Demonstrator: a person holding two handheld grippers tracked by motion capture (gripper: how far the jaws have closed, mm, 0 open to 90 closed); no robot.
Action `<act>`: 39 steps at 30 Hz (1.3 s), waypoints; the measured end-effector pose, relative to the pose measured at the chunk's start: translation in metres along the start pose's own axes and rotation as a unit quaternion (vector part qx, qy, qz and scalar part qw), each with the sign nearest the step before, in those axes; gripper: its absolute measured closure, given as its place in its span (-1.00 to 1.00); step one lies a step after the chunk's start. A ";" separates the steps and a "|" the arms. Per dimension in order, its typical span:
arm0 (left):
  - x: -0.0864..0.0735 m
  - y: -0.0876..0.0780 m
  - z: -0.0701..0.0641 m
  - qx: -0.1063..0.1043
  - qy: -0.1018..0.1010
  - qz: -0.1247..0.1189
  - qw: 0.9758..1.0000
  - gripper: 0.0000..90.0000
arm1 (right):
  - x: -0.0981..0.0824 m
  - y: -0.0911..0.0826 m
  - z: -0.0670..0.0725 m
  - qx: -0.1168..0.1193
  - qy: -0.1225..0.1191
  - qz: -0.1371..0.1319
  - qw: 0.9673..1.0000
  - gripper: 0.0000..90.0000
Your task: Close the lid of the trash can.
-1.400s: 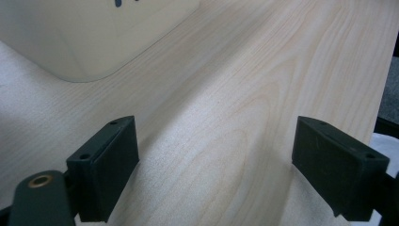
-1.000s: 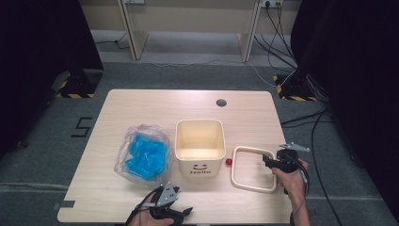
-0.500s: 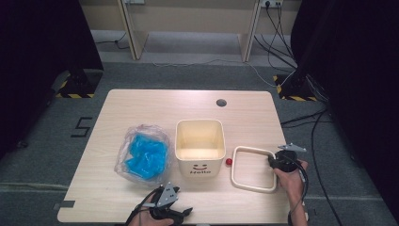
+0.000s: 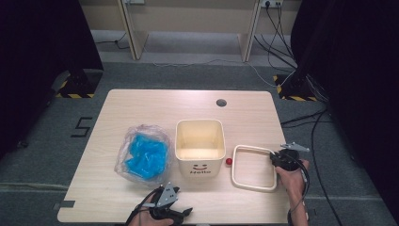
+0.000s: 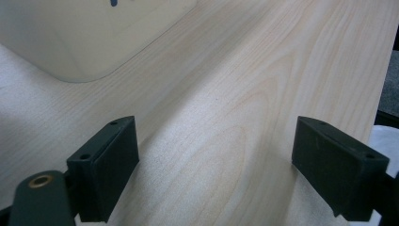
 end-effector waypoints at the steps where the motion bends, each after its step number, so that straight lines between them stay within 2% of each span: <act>1: 0.000 0.000 0.000 0.000 -0.001 -0.001 1.000 -0.68 | 0.001 -0.001 0.000 0.001 0.001 -0.003 1.000 0.70; 9: 0.002 -0.003 0.002 0.001 -0.003 0.007 1.000 -0.61 | 0.005 -0.011 -0.001 0.017 0.008 -0.019 1.000 0.71; 15: 0.005 -0.007 0.001 0.003 -0.006 -0.003 1.000 -0.61 | 0.010 -0.020 -0.003 0.023 0.011 -0.030 0.999 0.72; 30: 0.017 -0.014 -0.004 -0.011 -0.016 -0.028 0.999 -0.61 | 0.020 -0.037 -0.011 0.026 0.017 -0.052 0.998 0.73; 39: 0.031 -0.023 -0.009 -0.014 -0.009 -0.046 0.999 -0.60 | 0.040 -0.057 -0.013 0.036 0.021 -0.081 0.996 0.73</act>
Point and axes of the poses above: each handheld gripper's, and its own axes: y roughly forward along the jaws, x roughly out of its top, z roughly to its left, the point moved 2 cm from there along y, roughly forward along the jaws, and after that the axes turned 9 degrees about -x, right-handed, at the moved point
